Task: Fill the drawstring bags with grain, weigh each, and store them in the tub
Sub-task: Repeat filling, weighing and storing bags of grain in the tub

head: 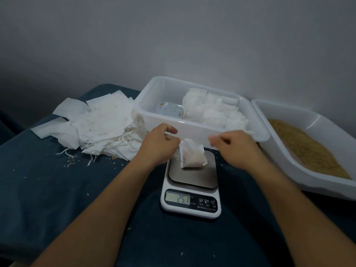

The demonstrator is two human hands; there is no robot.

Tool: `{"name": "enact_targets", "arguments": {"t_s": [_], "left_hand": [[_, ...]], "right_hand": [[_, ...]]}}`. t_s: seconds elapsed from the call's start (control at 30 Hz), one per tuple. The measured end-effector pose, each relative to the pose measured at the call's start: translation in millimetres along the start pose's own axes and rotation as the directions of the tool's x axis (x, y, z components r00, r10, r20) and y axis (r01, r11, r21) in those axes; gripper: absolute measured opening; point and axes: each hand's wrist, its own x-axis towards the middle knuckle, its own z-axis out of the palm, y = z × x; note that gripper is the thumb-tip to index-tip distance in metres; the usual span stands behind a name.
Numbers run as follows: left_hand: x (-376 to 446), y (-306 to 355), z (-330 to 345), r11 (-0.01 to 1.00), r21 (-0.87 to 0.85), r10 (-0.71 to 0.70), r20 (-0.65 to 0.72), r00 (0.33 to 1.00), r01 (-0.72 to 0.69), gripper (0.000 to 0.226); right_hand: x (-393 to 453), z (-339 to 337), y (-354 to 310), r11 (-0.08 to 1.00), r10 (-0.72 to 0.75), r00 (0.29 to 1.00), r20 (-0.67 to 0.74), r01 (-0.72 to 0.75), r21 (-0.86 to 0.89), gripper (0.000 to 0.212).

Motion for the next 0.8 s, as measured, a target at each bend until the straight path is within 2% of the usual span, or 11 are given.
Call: {"name": "enact_targets", "arguments": {"t_s": [0.07, 0.13, 0.23, 0.33, 0.47, 0.53, 0.63, 0.7, 0.8], "left_hand": [[0, -2, 0, 1.0, 0.002, 0.002, 0.004, 1.0, -0.002, 0.017], [1, -3, 1, 1.0, -0.004, -0.003, 0.016, 1.0, 0.003, 0.017], [2, -4, 1, 1.0, -0.017, 0.008, 0.013, 1.0, -0.008, 0.018], [1, -1, 1, 0.998, -0.001, 0.065, -0.012, 0.998, -0.065, 0.019], [-5, 8, -2, 0.991, 0.071, 0.113, -0.013, 0.994, -0.112, 0.023], [-8, 11, -5, 0.991, 0.038, 0.125, 0.054, 0.991, -0.127, 0.036], [-18, 22, -8, 0.978, -0.121, 0.196, 0.247, 0.949, -0.171, 0.065], [-25, 29, -6, 0.948, -0.194, 0.297, 0.266, 0.917, -0.251, 0.059], [-27, 35, -4, 0.902, -0.262, 0.396, 0.186, 0.899, -0.343, 0.033]], "right_hand": [[9, 22, -10, 0.998, 0.011, 0.999, 0.041, -0.008, -0.057, 0.051], [16, 35, -15, 0.997, 0.043, 0.997, 0.057, -0.039, -0.066, 0.039], [17, 44, -16, 0.995, 0.049, 0.998, -0.031, -0.046, 0.084, 0.019], [8, 43, -16, 0.988, -0.037, 0.993, -0.108, 0.053, 0.146, 0.017], [-6, 30, -14, 0.978, -0.06, 0.984, -0.17, 0.092, 0.187, 0.021], [-14, 22, -16, 0.954, -0.12, 0.974, -0.193, 0.167, 0.25, 0.023], [-24, 6, -27, 0.897, -0.23, 0.947, -0.224, 0.296, 0.329, 0.017], [-26, -6, -36, 0.869, -0.264, 0.931, -0.25, 0.343, 0.357, 0.012], [-19, -25, -48, 0.855, -0.271, 0.927, -0.26, 0.356, 0.378, 0.011]]}}
